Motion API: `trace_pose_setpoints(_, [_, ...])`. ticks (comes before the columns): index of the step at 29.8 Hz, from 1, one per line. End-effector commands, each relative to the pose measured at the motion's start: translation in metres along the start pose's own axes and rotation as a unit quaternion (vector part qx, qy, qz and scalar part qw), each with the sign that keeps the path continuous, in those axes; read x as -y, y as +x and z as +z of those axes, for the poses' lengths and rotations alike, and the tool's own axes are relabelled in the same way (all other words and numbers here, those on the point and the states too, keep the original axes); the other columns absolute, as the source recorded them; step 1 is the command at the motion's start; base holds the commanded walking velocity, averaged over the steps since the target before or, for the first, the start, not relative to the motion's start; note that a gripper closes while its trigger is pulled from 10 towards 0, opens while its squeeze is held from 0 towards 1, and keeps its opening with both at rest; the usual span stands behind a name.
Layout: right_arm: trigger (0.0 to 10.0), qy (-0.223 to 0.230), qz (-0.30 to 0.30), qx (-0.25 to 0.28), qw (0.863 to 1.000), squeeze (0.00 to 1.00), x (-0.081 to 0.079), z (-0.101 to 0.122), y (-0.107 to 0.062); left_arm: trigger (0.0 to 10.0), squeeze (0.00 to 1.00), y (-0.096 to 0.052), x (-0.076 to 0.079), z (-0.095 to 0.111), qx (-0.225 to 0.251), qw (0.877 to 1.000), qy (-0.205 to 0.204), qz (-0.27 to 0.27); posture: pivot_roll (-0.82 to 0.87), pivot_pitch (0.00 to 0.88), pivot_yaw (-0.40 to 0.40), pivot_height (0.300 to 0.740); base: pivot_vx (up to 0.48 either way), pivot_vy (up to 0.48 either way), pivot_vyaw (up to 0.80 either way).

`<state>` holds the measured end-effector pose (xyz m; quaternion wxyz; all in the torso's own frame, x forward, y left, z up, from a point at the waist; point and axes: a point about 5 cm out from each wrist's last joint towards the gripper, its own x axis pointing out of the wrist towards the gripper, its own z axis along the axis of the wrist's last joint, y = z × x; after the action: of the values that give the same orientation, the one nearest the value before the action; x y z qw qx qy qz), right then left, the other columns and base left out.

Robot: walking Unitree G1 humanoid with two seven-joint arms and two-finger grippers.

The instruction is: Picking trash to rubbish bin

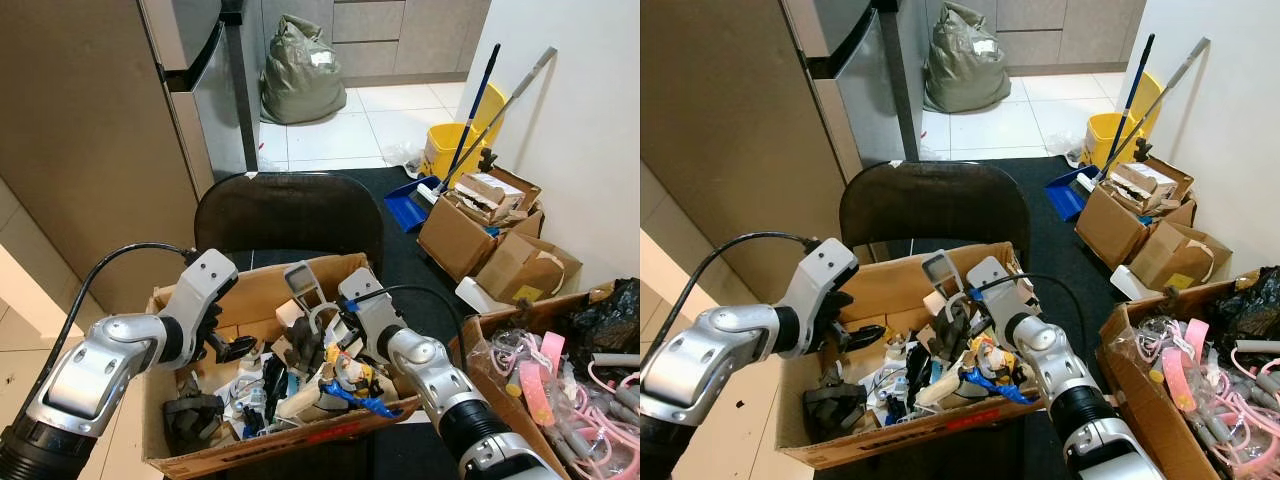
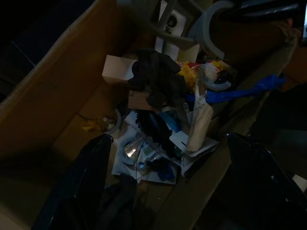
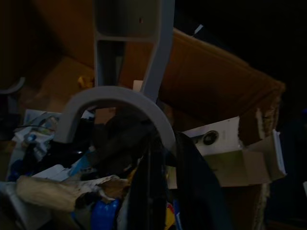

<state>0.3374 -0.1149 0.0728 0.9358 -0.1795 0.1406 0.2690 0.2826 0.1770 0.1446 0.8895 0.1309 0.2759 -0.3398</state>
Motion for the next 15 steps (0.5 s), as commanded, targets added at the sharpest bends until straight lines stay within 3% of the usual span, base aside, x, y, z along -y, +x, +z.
trace_pose_setpoints(1, [10.0,0.012,0.006,-0.009,1.000,1.00,-0.002,-0.005,-0.001,10.0,0.00,-0.001,0.002,-0.006,-0.012,1.000,-0.004,-0.008,0.05,0.112,0.054,0.740,0.000,0.000,0.00])
trace_pose_setpoints(4, [10.0,0.008,-0.001,-0.010,1.000,1.00,-0.001,-0.005,-0.001,10.0,0.00,-0.001,0.003,-0.007,-0.014,1.000,-0.004,-0.009,0.05,0.111,0.056,0.740,0.000,0.000,0.00])
trace_pose_setpoints(5, [10.0,0.005,-0.005,-0.010,1.000,0.95,0.000,-0.005,-0.001,10.0,0.00,0.000,0.003,-0.006,-0.015,1.000,-0.003,-0.008,0.05,0.116,0.056,0.740,0.000,0.000,0.00])
trace_pose_setpoints(6, [10.0,0.005,-0.010,-0.009,1.000,0.00,0.001,-0.004,-0.001,10.0,0.00,0.000,0.003,-0.005,-0.014,1.000,-0.002,-0.005,0.05,0.117,0.056,0.740,0.000,0.000,0.00])
trace_pose_setpoints(11, [10.0,0.024,-0.022,0.000,0.999,0.00,0.004,-0.002,-0.002,10.0,0.00,0.000,0.000,-0.002,-0.010,1.000,0.005,0.008,0.05,0.121,0.053,0.740,0.000,0.000,0.00])
trace_pose_setpoints(14, [10.0,0.042,-0.050,0.018,0.998,0.00,0.010,0.001,-0.003,10.0,0.00,0.002,-0.005,0.006,0.019,0.999,0.018,0.040,0.06,0.124,0.052,0.740,0.000,0.000,0.00])
trace_pose_setpoints(15, [10.0,0.044,-0.073,0.030,0.996,0.00,0.014,0.003,-0.004,10.0,0.00,0.003,-0.012,0.017,0.064,0.994,0.034,0.085,0.05,0.120,0.050,0.740,0.000,0.000,0.00])
